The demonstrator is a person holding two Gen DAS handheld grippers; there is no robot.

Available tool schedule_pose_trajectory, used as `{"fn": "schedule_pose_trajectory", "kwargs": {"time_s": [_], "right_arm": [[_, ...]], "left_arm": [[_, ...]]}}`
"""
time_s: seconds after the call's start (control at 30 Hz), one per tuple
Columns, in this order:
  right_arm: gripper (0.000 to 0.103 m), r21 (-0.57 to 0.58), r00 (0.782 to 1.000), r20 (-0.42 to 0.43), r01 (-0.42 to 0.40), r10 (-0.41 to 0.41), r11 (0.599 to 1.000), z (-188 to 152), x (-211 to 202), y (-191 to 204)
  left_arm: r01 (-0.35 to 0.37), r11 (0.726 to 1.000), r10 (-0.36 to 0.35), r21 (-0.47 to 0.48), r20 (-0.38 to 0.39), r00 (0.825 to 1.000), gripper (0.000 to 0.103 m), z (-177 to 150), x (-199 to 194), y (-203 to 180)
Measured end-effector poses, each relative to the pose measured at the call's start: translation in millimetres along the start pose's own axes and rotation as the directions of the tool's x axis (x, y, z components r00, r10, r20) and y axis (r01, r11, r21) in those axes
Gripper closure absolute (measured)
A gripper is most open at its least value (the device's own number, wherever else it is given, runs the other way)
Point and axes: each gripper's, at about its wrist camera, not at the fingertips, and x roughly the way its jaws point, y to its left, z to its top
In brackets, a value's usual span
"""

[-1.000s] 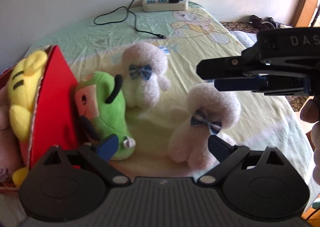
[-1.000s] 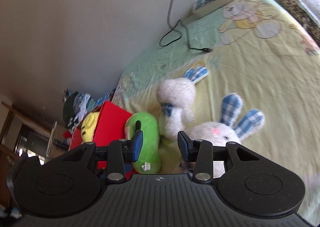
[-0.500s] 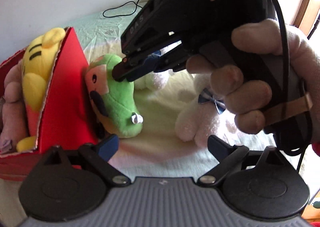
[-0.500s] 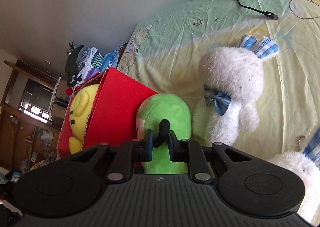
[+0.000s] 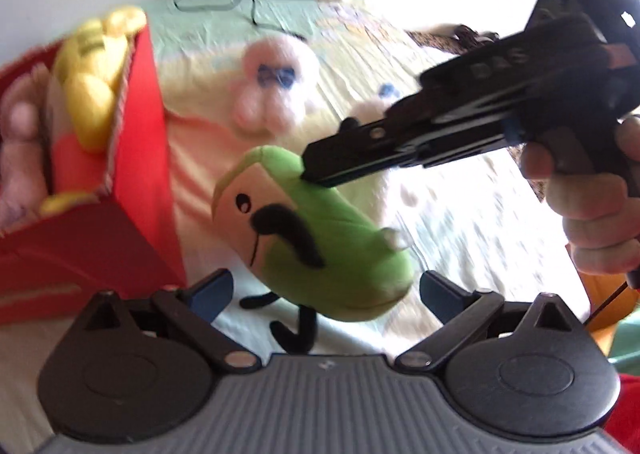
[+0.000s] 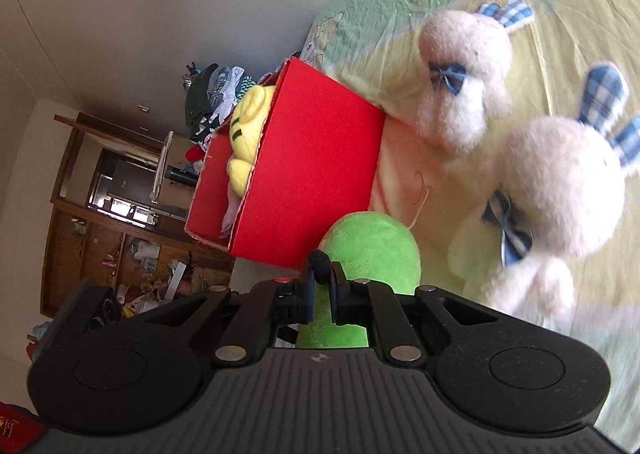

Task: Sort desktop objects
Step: 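Close the right tool on the green plush's head, then lift the green plush with the right tool and carry it over the red box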

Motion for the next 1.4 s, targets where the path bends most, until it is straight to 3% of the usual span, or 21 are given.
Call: {"fn": "schedule_pose_trajectory", "kwargs": {"time_s": [0.17, 0.3, 0.43, 0.5, 0.6, 0.73, 0.9, 1.03, 1.23, 1.4], "right_arm": [[0.081, 0.061, 0.999, -0.006, 0.042, -0.042, 0.997, -25, -2, -11], [0.058, 0.115, 0.995, 0.075, 0.063, -0.072, 0.991, -21, -10, -22], [0.054, 0.093, 0.991, 0.034, 0.125, -0.128, 0.988, -14, 7, -31], [0.052, 0.136, 0.996, 0.012, 0.082, -0.084, 0.987, -13, 11, -39], [0.055, 0.211, 1.0, -0.02, 0.003, 0.001, 0.978, -17, 15, -46], [0.056, 0.227, 0.999, -0.015, -0.026, 0.03, 0.974, -26, 1, -40], [0.056, 0.192, 0.997, 0.055, -0.072, 0.063, 0.979, -31, -25, -12], [0.056, 0.087, 0.987, 0.138, -0.093, 0.08, 0.992, -15, -37, 31], [0.056, -0.1, 0.96, 0.243, -0.118, 0.14, 0.988, 7, -41, 94], [0.056, -0.18, 0.929, 0.287, -0.187, 0.233, 0.966, 31, 8, 135]], "left_arm": [[0.105, 0.99, -0.113, -0.089, -0.087, 0.99, 0.003, -14, 24, 4], [0.141, 0.973, -0.163, -0.181, -0.107, 0.981, 0.003, -13, 36, 15], [0.136, 0.963, -0.165, -0.231, -0.11, 0.98, 0.007, -10, 44, 21], [0.141, 0.962, -0.17, -0.234, -0.108, 0.979, 0.017, -7, 46, 20], [0.125, 0.967, -0.154, -0.224, -0.115, 0.981, 0.018, -2, 47, 14], [0.119, 0.981, -0.136, -0.153, -0.106, 0.985, 0.018, -1, 39, 3], [0.126, 0.989, -0.128, -0.074, -0.024, 0.992, 0.018, 13, 8, -8], [0.134, 0.991, -0.132, -0.02, 0.082, 0.988, 0.018, 34, -31, -6], [0.077, 0.995, -0.092, 0.07, 0.249, 0.964, 0.018, 69, -97, 24], [-0.009, 0.994, -0.029, 0.107, 0.346, 0.938, 0.017, 88, -145, 79]]}}
